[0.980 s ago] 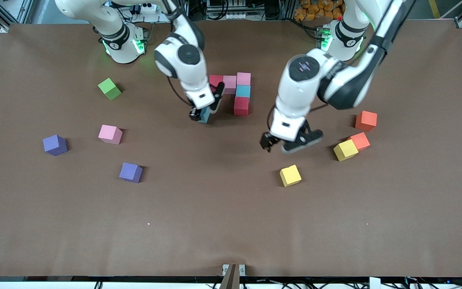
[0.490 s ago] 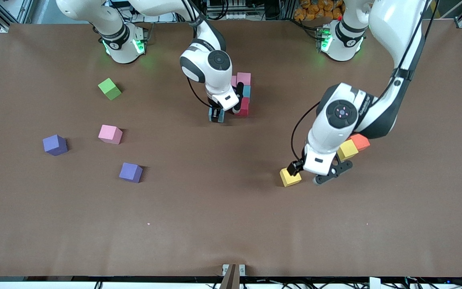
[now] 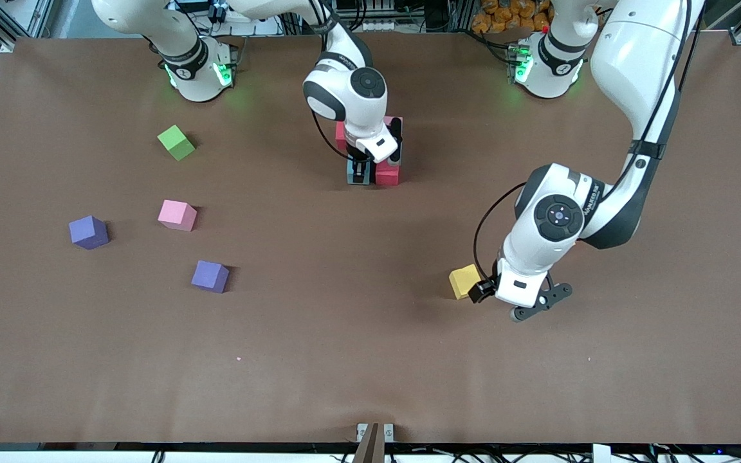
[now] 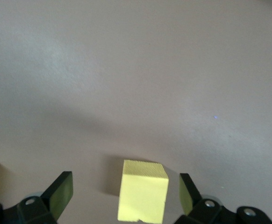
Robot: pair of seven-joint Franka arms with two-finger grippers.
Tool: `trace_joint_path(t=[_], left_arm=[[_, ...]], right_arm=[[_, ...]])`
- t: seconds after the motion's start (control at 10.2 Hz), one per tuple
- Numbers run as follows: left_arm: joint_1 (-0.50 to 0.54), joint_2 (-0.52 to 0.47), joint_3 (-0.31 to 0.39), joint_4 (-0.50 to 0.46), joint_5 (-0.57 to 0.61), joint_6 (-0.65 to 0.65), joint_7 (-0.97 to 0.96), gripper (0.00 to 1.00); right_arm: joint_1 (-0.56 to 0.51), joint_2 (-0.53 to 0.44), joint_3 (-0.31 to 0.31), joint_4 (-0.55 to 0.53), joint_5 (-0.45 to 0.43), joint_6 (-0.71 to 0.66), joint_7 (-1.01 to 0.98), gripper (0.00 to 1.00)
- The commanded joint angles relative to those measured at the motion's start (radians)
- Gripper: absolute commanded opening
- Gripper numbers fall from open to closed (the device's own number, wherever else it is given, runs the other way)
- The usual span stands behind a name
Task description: Form number 2 with 11 blocks
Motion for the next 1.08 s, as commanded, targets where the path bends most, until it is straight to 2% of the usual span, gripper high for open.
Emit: trace_joint_path(t=[0.0, 0.49, 0.78, 0.88, 0.98], left_arm=[[-0.018, 0.004, 0.022, 0.022, -0.016, -0.031, 0.043, 1.0], [-0.066, 0.066, 0.022, 0.023, -0.027, -0.029, 0.08, 1.0], [-0.076, 0.09, 0.022, 0.025, -0.053, -0.028, 0.077, 1.0], [-0.08, 0.093, 0.022, 0.025, -0.053, -0.026, 0.077, 1.0], [-0.081, 0.095, 0.022, 0.026, -0.053, -0.025, 0.077, 1.0]], right_arm=[[0.006, 0.006, -0.006, 0.008, 0.002, -0.002, -0.004, 0.51], [0.011, 0.037, 0.006, 0.005, 0.073, 0.073, 0.004, 0.51], [0.011, 0.037, 0.008, 0.005, 0.079, 0.076, 0.004, 0.51], [0.011, 0.037, 0.008, 0.005, 0.079, 0.076, 0.004, 0.57], [0.011, 0.037, 0.008, 0.005, 0.079, 0.075, 0.005, 1.0]])
